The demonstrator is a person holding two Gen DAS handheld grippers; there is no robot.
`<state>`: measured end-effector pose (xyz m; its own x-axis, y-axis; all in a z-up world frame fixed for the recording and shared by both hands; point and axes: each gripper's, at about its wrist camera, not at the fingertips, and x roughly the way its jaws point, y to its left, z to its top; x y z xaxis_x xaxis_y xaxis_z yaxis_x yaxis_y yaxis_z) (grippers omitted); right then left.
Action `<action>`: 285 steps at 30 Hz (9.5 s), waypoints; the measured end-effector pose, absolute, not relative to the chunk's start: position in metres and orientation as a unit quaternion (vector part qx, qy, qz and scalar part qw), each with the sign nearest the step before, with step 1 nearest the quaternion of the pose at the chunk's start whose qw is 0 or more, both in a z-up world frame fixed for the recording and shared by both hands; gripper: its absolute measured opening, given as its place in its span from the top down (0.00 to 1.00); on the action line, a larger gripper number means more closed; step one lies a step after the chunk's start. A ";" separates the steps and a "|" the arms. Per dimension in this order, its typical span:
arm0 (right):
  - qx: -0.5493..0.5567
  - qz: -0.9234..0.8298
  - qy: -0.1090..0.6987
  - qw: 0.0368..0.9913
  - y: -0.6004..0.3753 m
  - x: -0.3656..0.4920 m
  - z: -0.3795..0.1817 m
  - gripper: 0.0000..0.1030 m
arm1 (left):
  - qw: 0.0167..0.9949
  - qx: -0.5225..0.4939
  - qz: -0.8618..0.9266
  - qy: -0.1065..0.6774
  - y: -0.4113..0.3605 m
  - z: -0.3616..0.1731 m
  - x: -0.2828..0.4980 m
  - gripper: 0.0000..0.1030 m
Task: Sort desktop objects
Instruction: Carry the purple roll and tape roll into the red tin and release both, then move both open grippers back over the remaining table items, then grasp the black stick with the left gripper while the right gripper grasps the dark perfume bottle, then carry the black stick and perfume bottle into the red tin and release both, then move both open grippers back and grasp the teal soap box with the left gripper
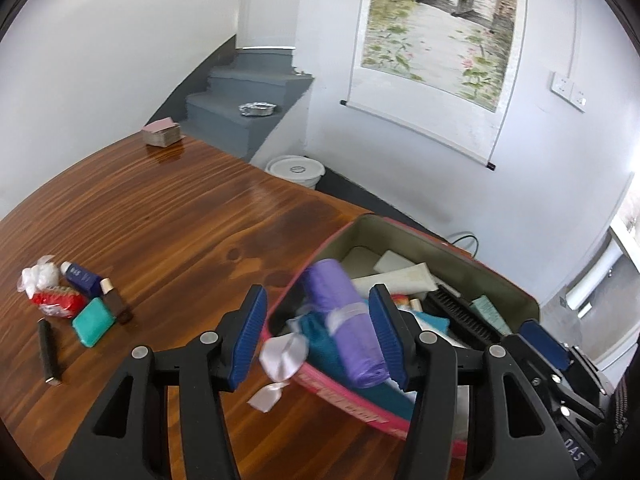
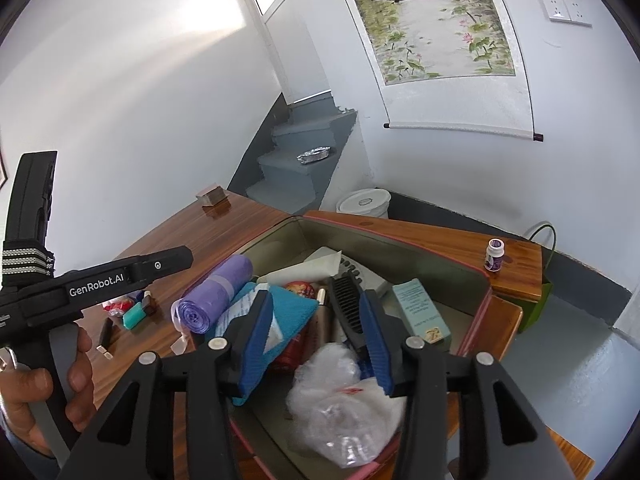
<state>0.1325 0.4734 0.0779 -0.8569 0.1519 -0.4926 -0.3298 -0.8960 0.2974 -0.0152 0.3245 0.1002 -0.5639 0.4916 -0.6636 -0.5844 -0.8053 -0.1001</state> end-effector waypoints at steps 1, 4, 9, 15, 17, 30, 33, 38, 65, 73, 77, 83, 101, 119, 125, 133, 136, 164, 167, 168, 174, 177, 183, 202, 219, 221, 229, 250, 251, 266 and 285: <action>-0.235 0.945 0.187 0.126 0.471 0.132 0.079 0.48 | 0.300 -0.354 0.884 0.066 0.321 0.100 -0.016 0.45; -0.237 0.947 0.181 0.121 0.464 0.130 0.080 0.47 | 0.286 -0.355 0.888 0.064 0.311 0.098 -0.021 0.45; -0.241 0.949 0.171 0.107 0.450 0.121 0.082 0.45 | 0.260 -0.359 0.895 0.051 0.286 0.096 -0.032 0.45; -0.247 0.953 0.159 0.080 0.426 0.107 0.084 0.43 | 0.218 -0.364 0.905 0.041 0.248 0.091 -0.045 0.45; -0.248 0.954 0.153 0.069 0.417 0.103 0.085 0.42 | 0.200 -0.364 0.909 0.043 0.233 0.088 -0.049 0.45; -0.266 0.956 0.123 0.007 0.366 0.077 0.081 0.36 | 0.076 -0.390 0.918 0.010 0.129 0.060 -0.085 0.45; -0.273 0.955 0.118 -0.005 0.356 0.071 0.078 0.35 | 0.052 -0.400 0.915 0.004 0.110 0.051 -0.095 0.45; -0.283 0.953 0.110 -0.020 0.342 0.062 0.073 0.35 | 0.023 -0.421 0.907 -0.003 0.091 0.033 -0.112 0.45; -0.317 0.942 0.086 -0.070 0.306 0.030 0.064 0.34 | 0.018 -0.438 0.899 0.007 0.084 0.007 -0.132 0.73; -0.342 0.932 0.065 -0.103 0.283 -0.003 0.061 0.35 | 0.011 -0.435 0.900 -0.006 0.078 0.012 -0.129 0.79; -0.369 0.920 0.051 -0.120 0.268 -0.030 0.054 0.35 | 0.016 -0.427 0.904 -0.015 0.076 0.019 -0.126 0.79; -0.393 0.911 0.044 -0.117 0.260 -0.068 0.041 0.35 | 0.021 -0.418 0.908 -0.031 0.069 0.031 -0.125 0.79; -0.424 0.901 0.048 -0.083 0.262 -0.138 0.022 0.53 | 0.028 -0.421 0.905 -0.048 0.064 0.034 -0.124 0.79; -0.415 0.905 0.007 -0.098 0.256 -0.138 0.024 0.56 | 0.029 -0.429 0.902 -0.042 0.068 0.029 -0.125 0.79; -0.424 0.895 0.021 -0.133 0.255 -0.141 0.023 0.54 | 0.029 -0.431 0.901 -0.041 0.070 0.026 -0.126 0.79; -0.430 0.894 0.063 -0.113 0.272 -0.144 0.020 0.54 | 0.029 -0.431 0.901 -0.040 0.070 0.025 -0.126 0.79; -0.434 0.894 0.061 -0.099 0.274 -0.148 0.017 0.54 | 0.029 -0.431 0.901 -0.040 0.071 0.025 -0.125 0.79; -0.394 0.912 0.069 -0.086 0.277 -0.127 0.039 0.79 | 0.032 -0.428 0.902 -0.043 0.069 0.023 -0.122 0.79; -0.377 0.918 0.084 -0.087 0.281 -0.113 0.048 0.79 | 0.043 -0.413 0.908 -0.046 0.071 0.036 -0.114 0.79; -0.372 0.920 0.088 -0.088 0.283 -0.108 0.051 0.79 | 0.048 -0.409 0.910 -0.046 0.073 0.041 -0.111 0.79; -0.333 0.934 0.102 -0.082 0.291 -0.074 0.066 0.79 | 0.075 -0.389 0.917 -0.042 0.088 0.060 -0.098 0.79; -0.312 0.942 0.104 -0.070 0.299 -0.053 0.072 0.79 | 0.092 -0.382 0.919 -0.035 0.099 0.067 -0.090 0.79; -0.289 0.949 0.119 -0.044 0.324 -0.013 0.077 0.79 | 0.124 -0.376 0.918 -0.019 0.125 0.071 -0.078 0.79; -0.234 0.954 0.167 0.081 0.447 0.091 0.095 0.79 | 0.225 -0.367 0.903 0.020 0.236 0.088 -0.027 0.79; -0.223 0.948 0.208 0.095 0.498 0.130 0.080 0.79 | 0.317 -0.351 0.877 0.083 0.364 0.108 0.009 0.79; -0.223 0.947 0.212 0.095 0.501 0.131 0.078 0.79 | 0.323 -0.351 0.874 0.088 0.373 0.106 0.011 0.79; -0.221 0.947 0.213 0.093 0.507 0.131 0.076 0.79 | 0.348 -0.361 0.860 0.095 0.400 0.099 0.009 0.79; -0.219 0.948 0.210 0.093 0.483 0.129 0.080 0.36 | 0.292 -0.346 0.889 0.073 0.353 0.104 0.000 0.39; -0.219 0.949 0.208 0.092 0.480 0.128 0.080 0.36 | 0.289 -0.346 0.890 0.070 0.349 0.104 -0.001 0.39; -0.234 0.959 0.156 0.044 0.412 0.097 0.090 0.30 | 0.208 -0.360 0.910 0.015 0.245 0.094 -0.046 0.39; -0.277 0.953 0.110 -0.047 0.329 0.047 0.073 0.24 | 0.100 -0.412 0.905 -0.025 0.140 0.041 -0.115 0.39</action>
